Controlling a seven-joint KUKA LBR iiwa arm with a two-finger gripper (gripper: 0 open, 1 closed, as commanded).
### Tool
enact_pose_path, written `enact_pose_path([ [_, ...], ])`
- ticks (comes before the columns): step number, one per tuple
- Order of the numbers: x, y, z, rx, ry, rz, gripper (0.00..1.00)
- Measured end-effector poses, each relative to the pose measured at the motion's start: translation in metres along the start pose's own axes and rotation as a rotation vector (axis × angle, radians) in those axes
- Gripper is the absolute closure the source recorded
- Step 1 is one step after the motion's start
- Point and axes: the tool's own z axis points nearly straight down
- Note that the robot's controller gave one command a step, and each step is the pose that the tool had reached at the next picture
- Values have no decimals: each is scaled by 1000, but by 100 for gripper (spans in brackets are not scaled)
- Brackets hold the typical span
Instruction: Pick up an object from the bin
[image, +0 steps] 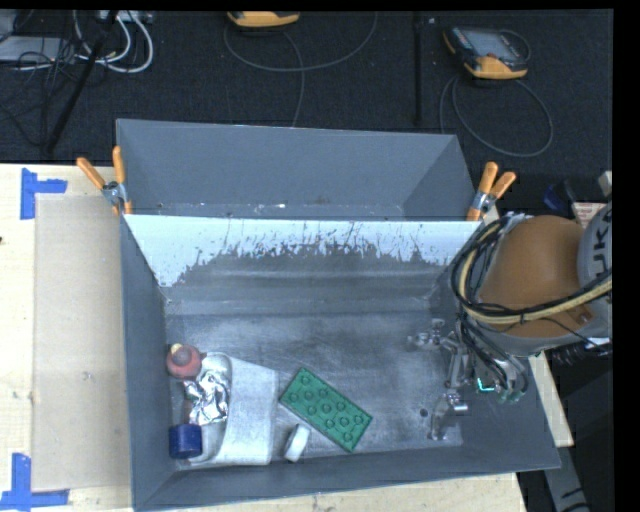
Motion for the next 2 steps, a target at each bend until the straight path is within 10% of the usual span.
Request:
enact_pose_path([
  [2,19,108,54,4,-47,-52,0],
])
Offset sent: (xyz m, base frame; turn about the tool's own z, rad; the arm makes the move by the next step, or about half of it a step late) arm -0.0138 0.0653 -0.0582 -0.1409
